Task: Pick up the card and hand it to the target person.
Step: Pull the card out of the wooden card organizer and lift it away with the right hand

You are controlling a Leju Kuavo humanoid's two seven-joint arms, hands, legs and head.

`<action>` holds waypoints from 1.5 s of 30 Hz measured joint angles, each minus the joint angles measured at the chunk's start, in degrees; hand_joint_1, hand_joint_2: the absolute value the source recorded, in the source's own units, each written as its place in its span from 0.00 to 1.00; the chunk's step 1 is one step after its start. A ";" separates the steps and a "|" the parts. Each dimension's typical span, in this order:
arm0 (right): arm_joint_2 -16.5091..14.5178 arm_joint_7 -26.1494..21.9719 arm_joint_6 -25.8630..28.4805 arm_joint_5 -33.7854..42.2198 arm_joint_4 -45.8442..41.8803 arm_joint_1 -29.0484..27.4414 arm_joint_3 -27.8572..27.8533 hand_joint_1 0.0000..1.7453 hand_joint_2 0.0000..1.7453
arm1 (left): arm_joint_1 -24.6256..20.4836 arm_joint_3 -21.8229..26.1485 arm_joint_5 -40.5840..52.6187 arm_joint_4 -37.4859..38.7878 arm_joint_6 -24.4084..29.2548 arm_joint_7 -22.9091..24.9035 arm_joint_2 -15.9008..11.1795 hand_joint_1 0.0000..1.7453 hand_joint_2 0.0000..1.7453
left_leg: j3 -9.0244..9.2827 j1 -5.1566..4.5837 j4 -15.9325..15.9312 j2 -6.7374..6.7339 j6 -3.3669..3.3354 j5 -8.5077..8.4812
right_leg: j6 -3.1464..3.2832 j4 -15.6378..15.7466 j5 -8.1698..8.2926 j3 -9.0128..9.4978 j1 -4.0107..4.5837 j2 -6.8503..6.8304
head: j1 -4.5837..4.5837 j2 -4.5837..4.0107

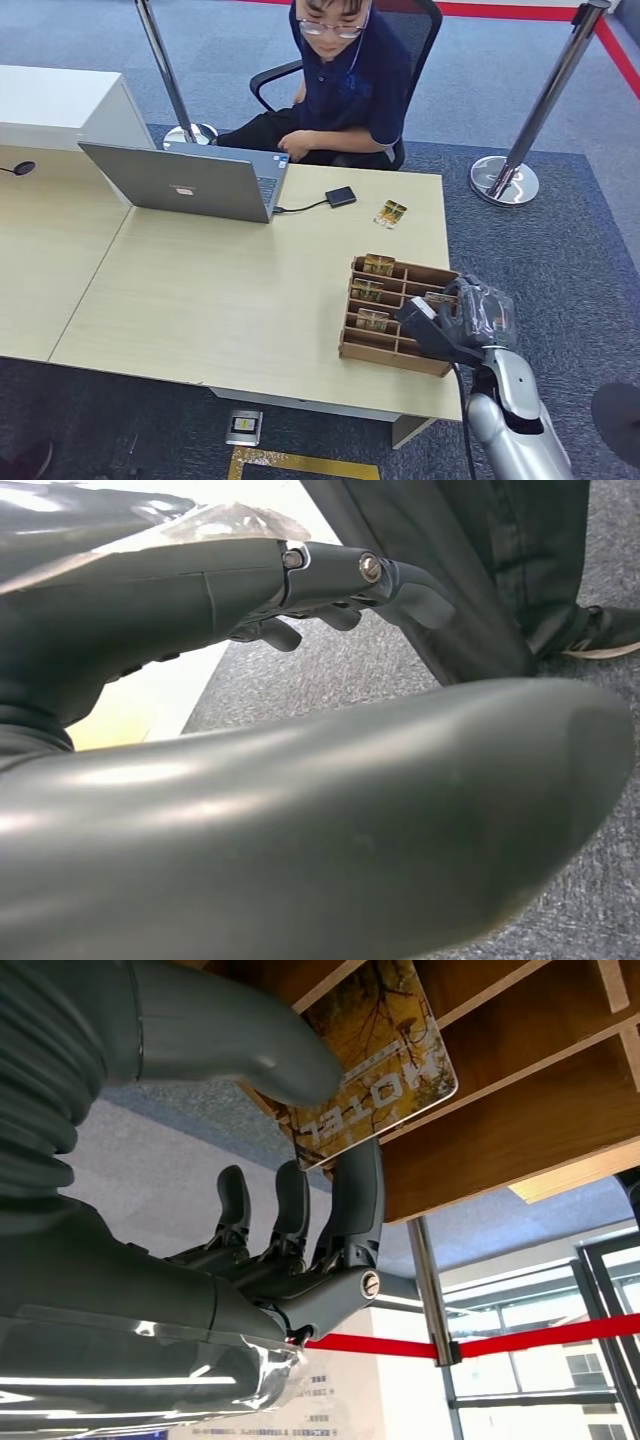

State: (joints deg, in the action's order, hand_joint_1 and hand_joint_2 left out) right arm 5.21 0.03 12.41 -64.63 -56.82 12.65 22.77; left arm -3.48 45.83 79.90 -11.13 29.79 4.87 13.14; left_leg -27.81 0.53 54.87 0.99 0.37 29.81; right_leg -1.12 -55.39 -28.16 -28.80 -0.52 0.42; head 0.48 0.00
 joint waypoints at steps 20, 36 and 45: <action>-1.29 -0.93 0.38 0.57 0.07 0.09 -0.01 0.82 1.00 | 0.00 0.02 -0.66 0.02 0.02 0.81 0.00 0.00 0.00 | 0.02 0.01 0.00 -0.01 0.01 -0.01 | 0.03 -0.01 0.02 0.02 0.00 0.00 | 0.00 0.00; -0.57 -2.07 0.21 2.77 -4.02 0.05 -0.07 0.83 1.00 | 0.03 0.02 -0.56 0.12 0.01 0.53 0.02 0.00 0.00 | 0.00 0.00 0.00 0.00 0.00 -0.03 | 0.02 -0.01 0.03 0.01 0.00 0.00 | -0.01 0.00; 0.62 -2.74 -0.24 4.56 -8.58 -0.89 -1.21 0.83 1.00 | 0.04 0.02 -0.21 0.17 -0.04 -0.21 0.02 0.00 0.00 | 0.00 0.00 0.00 0.00 0.00 -0.03 | 0.02 0.00 0.03 0.00 0.00 0.00 | -0.01 0.00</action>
State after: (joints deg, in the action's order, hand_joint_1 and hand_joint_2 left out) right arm 5.83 -2.71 12.17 -60.07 -65.40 11.76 21.57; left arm -3.44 45.86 79.69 -10.95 29.75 4.66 13.16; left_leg -27.81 0.53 54.88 0.99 0.37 29.79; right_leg -1.09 -55.39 -28.14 -28.80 -0.51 0.42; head 0.48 0.00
